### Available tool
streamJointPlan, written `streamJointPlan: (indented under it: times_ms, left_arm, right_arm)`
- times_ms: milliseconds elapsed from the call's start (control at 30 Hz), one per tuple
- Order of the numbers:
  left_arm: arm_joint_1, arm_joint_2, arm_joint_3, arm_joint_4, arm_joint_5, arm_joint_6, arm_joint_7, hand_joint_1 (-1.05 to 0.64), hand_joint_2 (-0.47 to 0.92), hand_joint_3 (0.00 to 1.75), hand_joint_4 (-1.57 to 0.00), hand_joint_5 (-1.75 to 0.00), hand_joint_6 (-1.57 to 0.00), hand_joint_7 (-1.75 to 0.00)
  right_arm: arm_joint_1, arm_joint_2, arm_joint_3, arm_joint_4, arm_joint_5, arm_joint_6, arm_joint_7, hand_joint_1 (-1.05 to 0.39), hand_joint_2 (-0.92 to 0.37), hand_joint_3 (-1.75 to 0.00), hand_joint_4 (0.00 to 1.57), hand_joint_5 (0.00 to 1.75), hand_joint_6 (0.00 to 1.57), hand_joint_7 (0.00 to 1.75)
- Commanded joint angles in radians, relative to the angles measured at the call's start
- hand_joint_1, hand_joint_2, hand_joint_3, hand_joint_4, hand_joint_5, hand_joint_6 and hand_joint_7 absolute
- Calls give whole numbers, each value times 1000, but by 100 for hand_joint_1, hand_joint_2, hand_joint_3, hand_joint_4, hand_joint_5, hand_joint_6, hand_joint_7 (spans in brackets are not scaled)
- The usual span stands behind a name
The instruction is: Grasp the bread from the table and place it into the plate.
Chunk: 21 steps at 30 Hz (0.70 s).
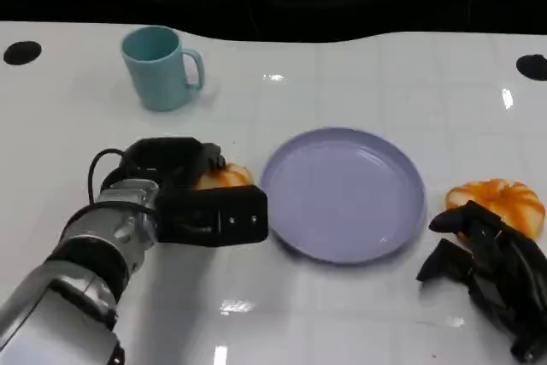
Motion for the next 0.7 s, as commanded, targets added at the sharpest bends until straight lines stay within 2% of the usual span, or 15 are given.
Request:
streamJointPlan:
  times_ms: [33, 100, 200, 333, 400, 467, 700]
  left_arm:
    - [16, 15, -9, 16, -5, -15, 49, -28, 91, 46, -75, -174, -54, -168]
    - [14, 19, -4, 15, -13, -21, 67, -26, 89, 42, -74, -174, -50, -173]
    - [10, 21, 26, 4, -41, -32, 110, -26, 90, 42, -76, -175, -52, -174]
    - [-3, 15, 64, -4, -83, -25, 110, -24, 92, 48, -76, -175, -52, -175]
    - [-16, 2, 124, -20, -147, -18, 106, -23, 74, 80, -80, -175, -55, -175]
    - [-21, -5, 152, -31, -179, -15, 105, -22, 65, 96, -83, -175, -58, -175]
    - [-35, -22, 180, -67, -205, -11, 149, -20, 61, 105, -85, -175, -63, -175]
  right_arm:
    - [14, -19, 0, 15, -6, 7, -8, -55, -92, -23, 68, 153, 64, 116]
    - [14, -19, 0, 17, -9, 2, -11, -55, -92, -23, 69, 153, 64, 116]
    - [7, -20, -1, 28, -5, -5, 0, -54, -92, -24, 69, 154, 64, 117]
    - [1, -21, -3, 47, -6, -22, 6, -55, -92, -24, 69, 156, 65, 118]
    - [-3, -20, -5, 54, -4, -25, 7, -55, -92, -24, 69, 156, 64, 118]
    - [-4, -19, -5, 57, -5, -31, 6, -54, -92, -25, 69, 157, 64, 118]
    - [-12, -20, 0, 76, -13, -59, 8, -55, -92, -27, 67, 159, 62, 123]
